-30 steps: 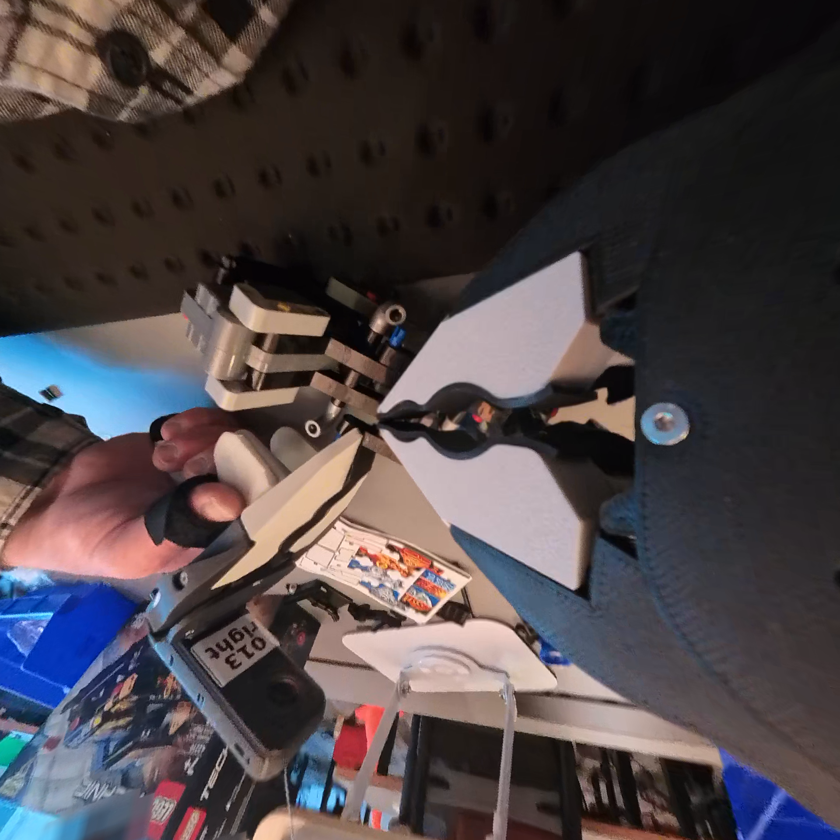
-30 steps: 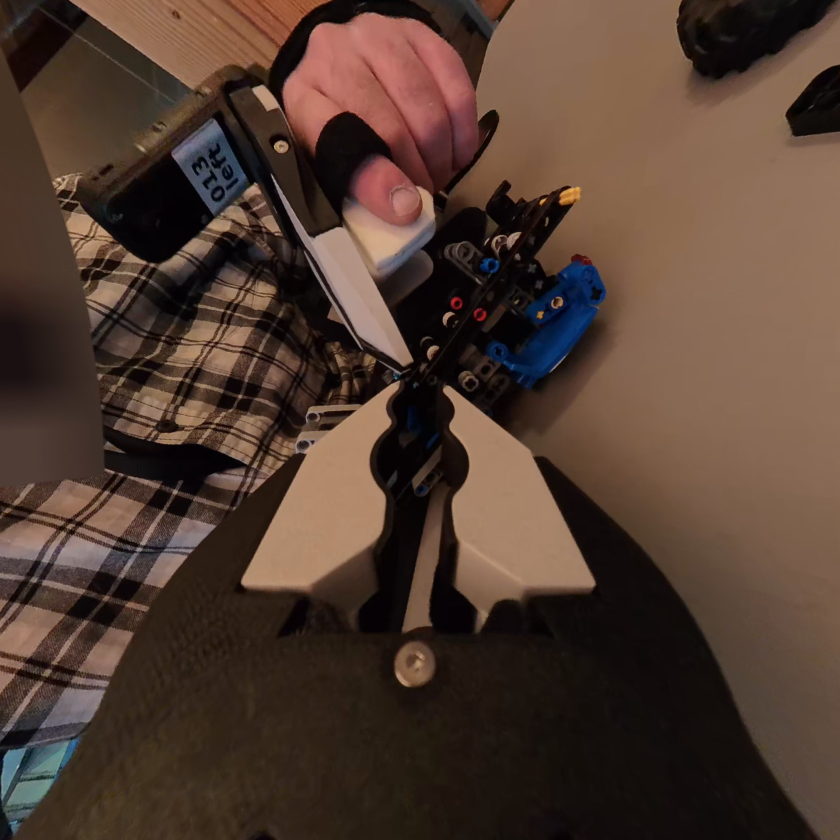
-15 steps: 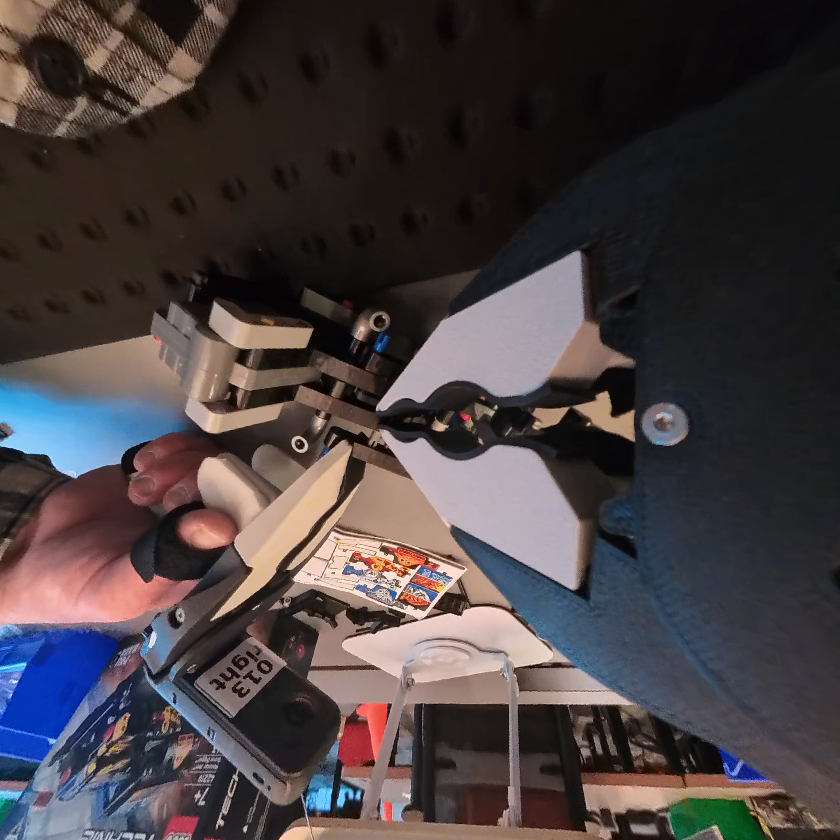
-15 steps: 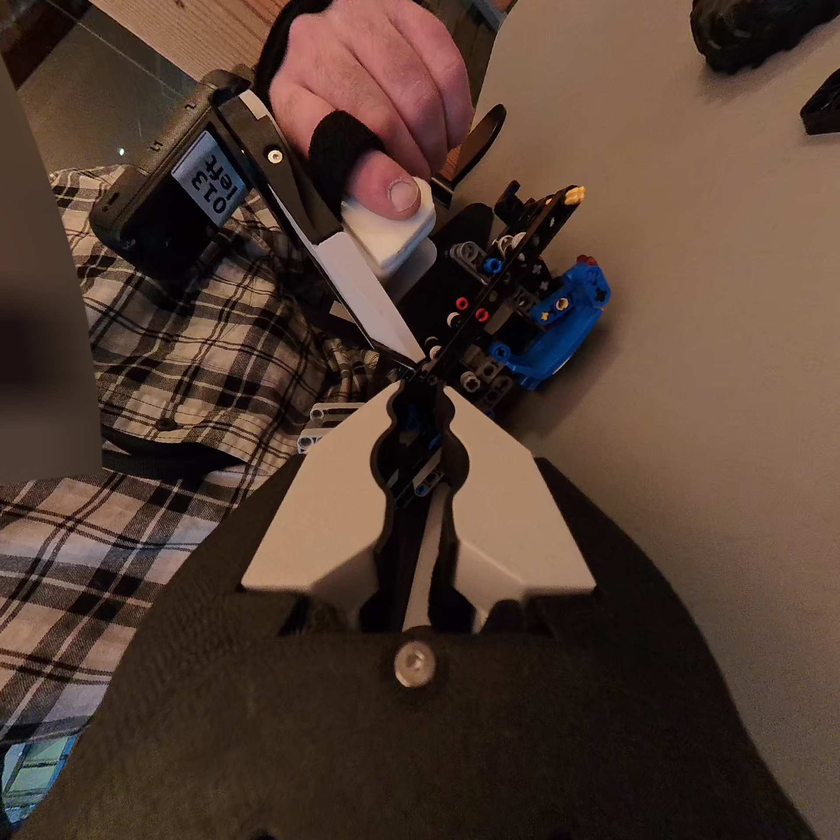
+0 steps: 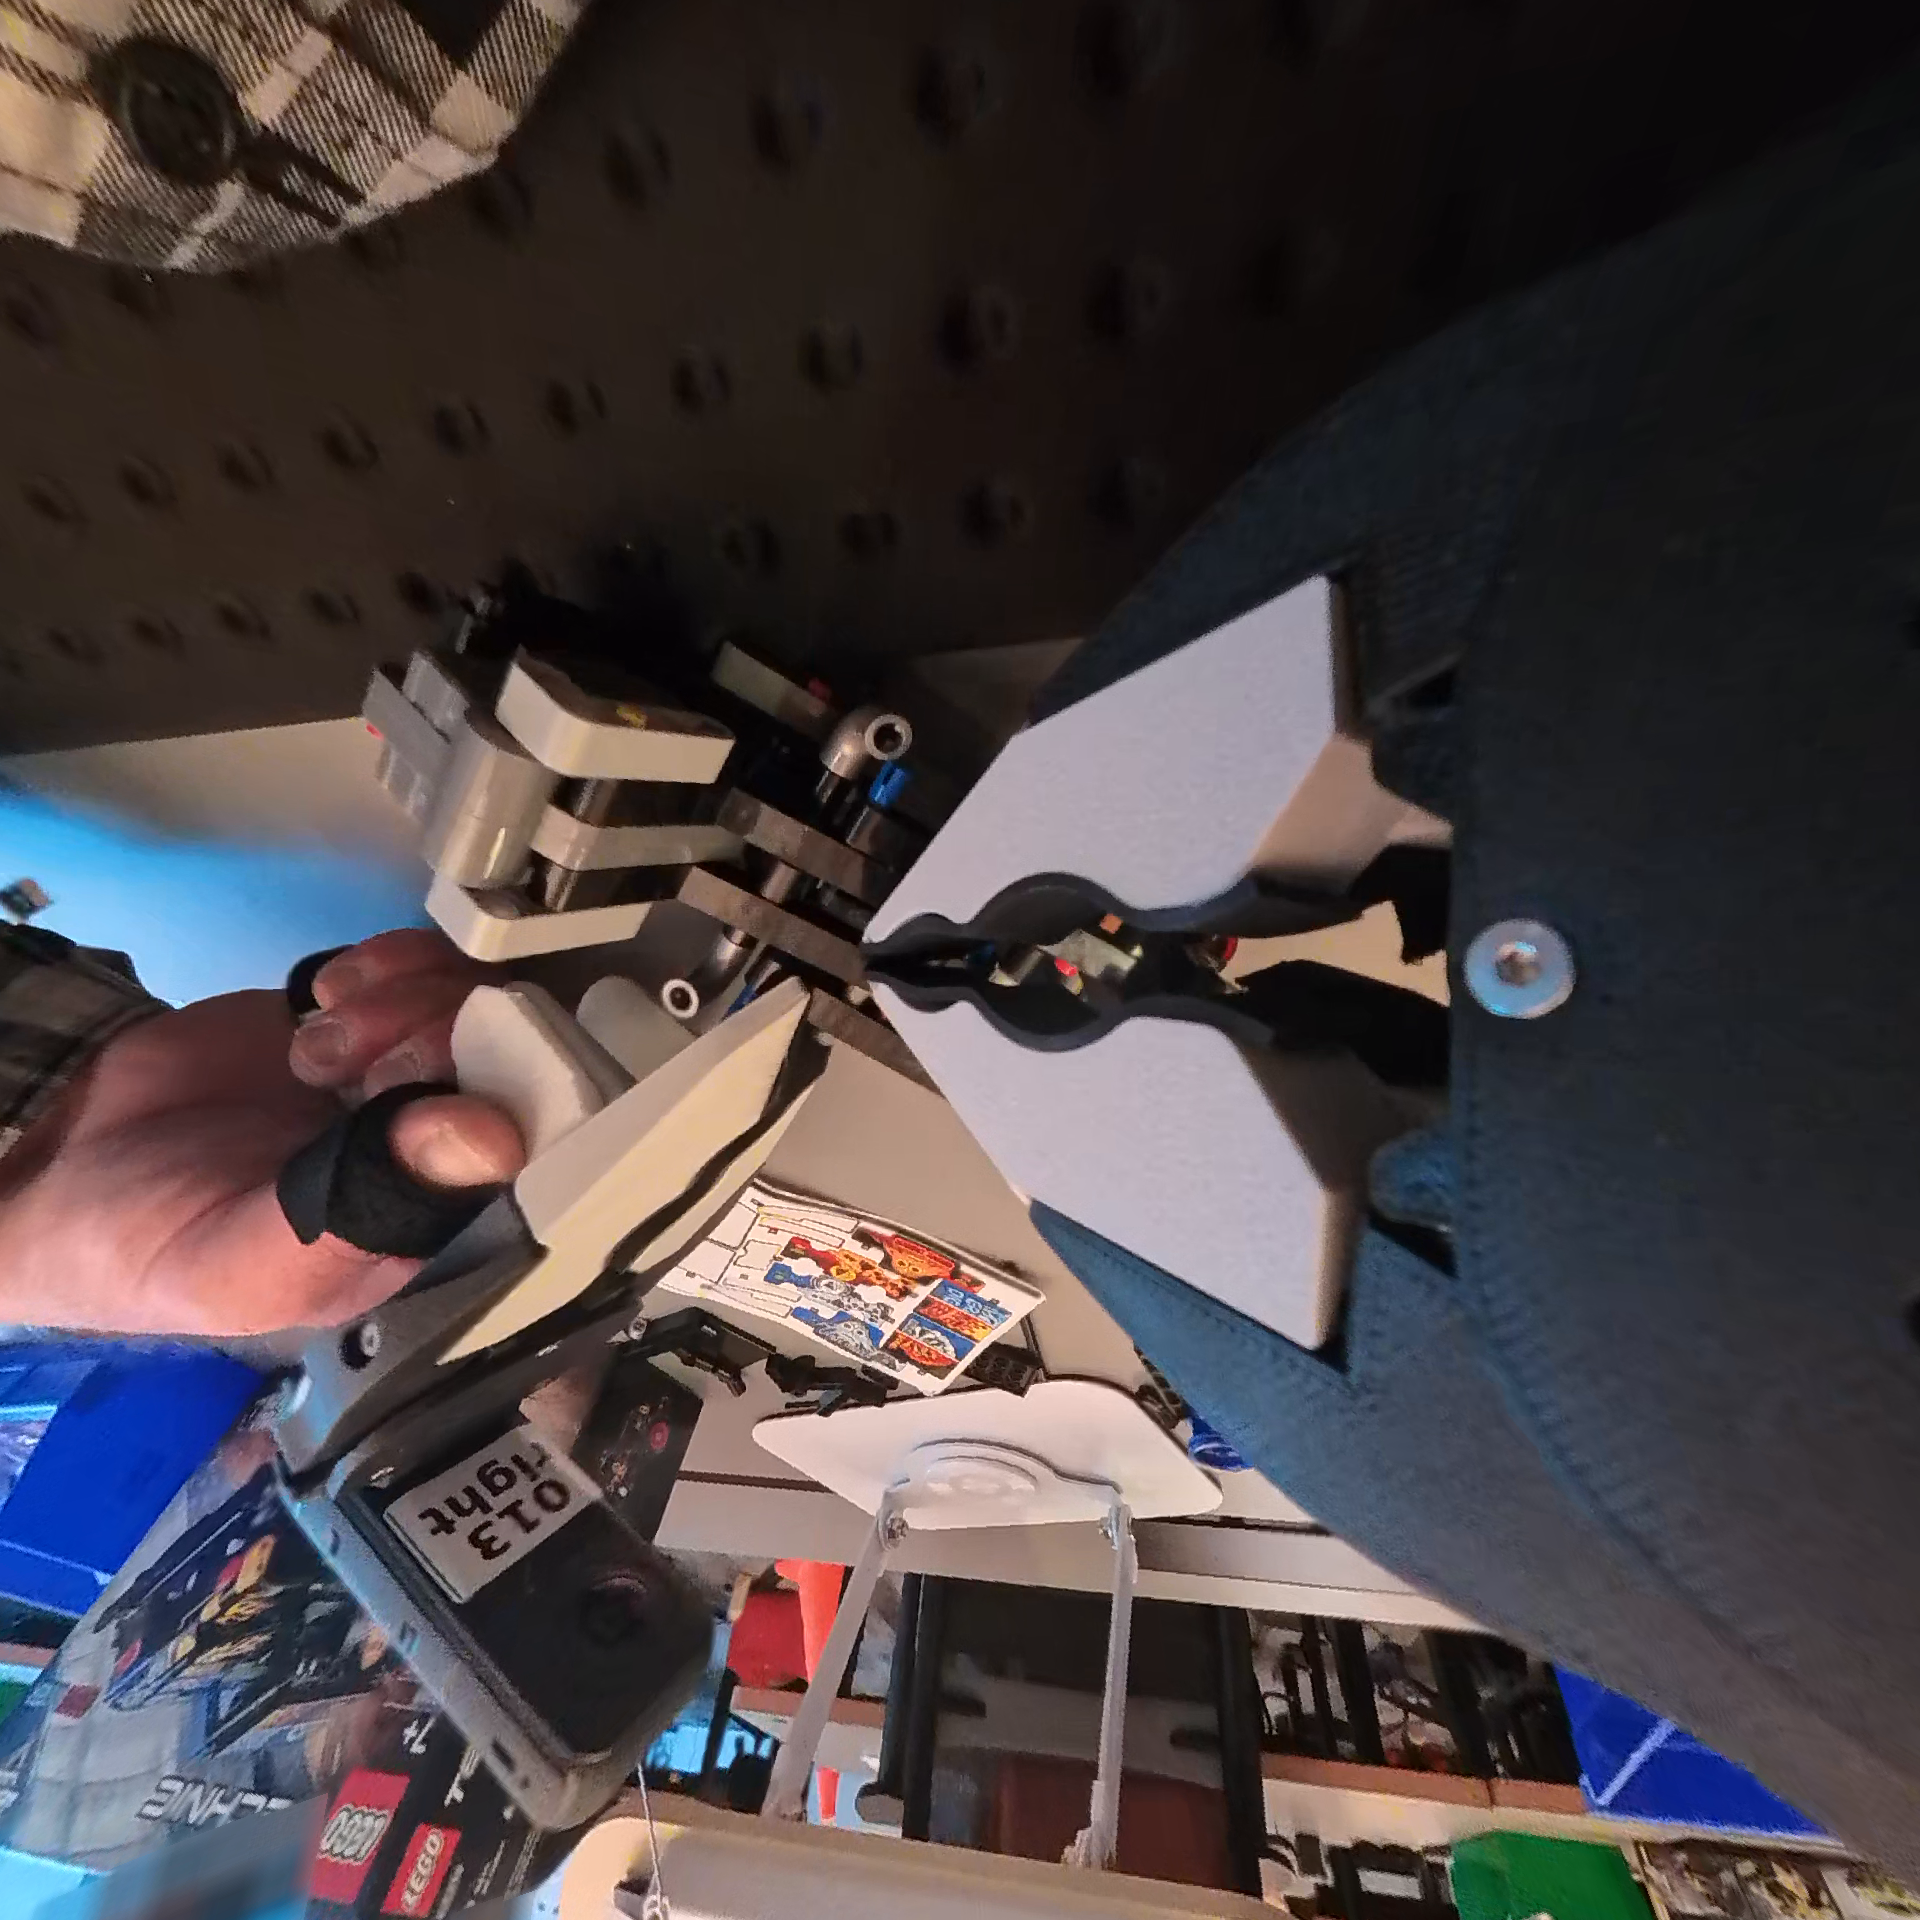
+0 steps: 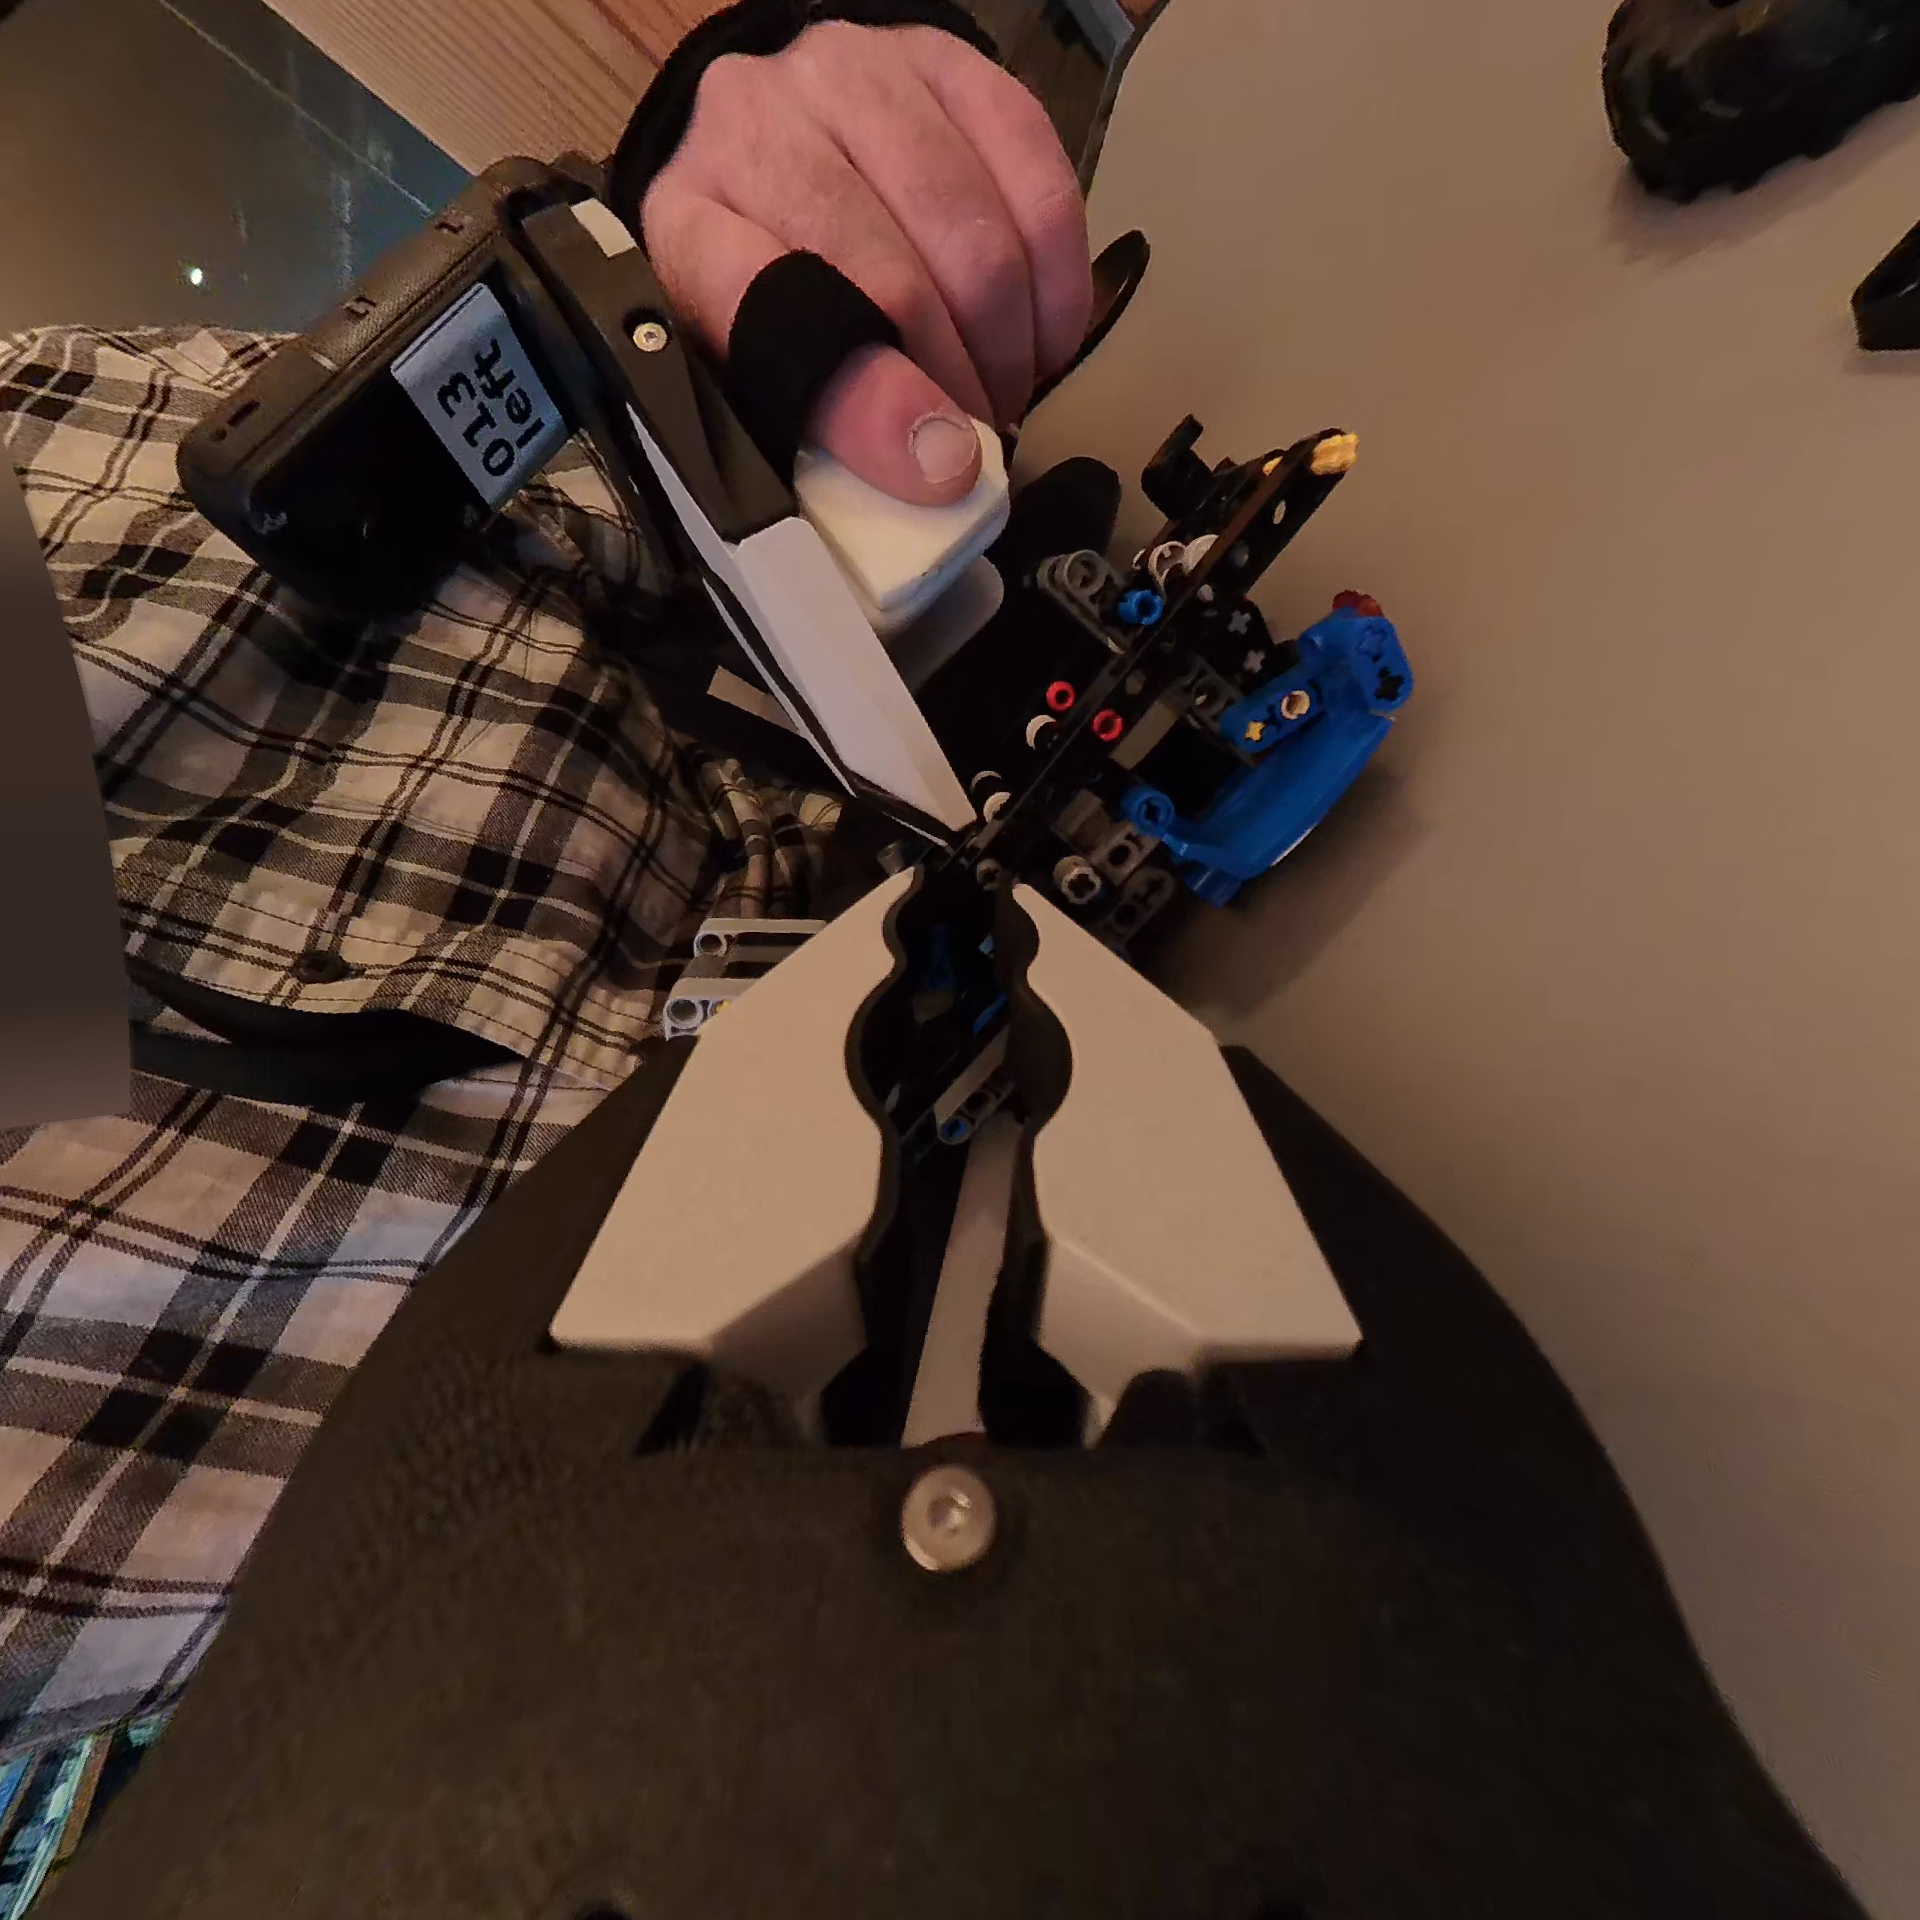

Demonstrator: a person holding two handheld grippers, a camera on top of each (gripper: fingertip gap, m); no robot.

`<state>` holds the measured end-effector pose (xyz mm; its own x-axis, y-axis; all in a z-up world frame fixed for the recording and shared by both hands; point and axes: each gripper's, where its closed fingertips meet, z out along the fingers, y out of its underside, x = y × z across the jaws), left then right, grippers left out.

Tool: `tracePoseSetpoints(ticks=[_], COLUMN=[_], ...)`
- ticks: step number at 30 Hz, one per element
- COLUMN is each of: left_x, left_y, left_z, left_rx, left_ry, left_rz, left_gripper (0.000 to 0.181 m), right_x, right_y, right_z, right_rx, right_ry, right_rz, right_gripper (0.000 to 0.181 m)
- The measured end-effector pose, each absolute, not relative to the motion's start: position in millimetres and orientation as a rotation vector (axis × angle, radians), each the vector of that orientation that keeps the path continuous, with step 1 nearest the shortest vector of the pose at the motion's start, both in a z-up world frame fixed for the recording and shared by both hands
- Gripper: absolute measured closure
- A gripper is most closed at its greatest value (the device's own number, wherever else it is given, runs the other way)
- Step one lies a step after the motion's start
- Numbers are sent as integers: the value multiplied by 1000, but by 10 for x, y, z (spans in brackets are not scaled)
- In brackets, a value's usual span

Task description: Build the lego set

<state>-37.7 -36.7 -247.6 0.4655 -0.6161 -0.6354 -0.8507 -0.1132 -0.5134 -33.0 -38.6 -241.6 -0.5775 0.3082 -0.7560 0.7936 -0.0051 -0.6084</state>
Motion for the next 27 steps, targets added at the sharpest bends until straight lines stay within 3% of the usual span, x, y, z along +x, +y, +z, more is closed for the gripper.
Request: tracePoseSetpoints(ticks=[15,23,27], left_x=[-717,-1147,-1217], left_y=[-385,-446,-430], left_z=[-2279,-2257,-2338], left_rx=[-1917,-2012,-2077], left_ry=[1006,786,653], left_rz=[338,258,97], left_gripper=[172,170,169], right_x=[-529,-925,-1101], right_y=[-132,17,31], right_z=[-2368,-2340,-2420], right_rx=[1187,1266,1296], right_ry=[1957,2023,2026], right_rz=[-1642,-1691,-1657], right_gripper=[165,177,174])
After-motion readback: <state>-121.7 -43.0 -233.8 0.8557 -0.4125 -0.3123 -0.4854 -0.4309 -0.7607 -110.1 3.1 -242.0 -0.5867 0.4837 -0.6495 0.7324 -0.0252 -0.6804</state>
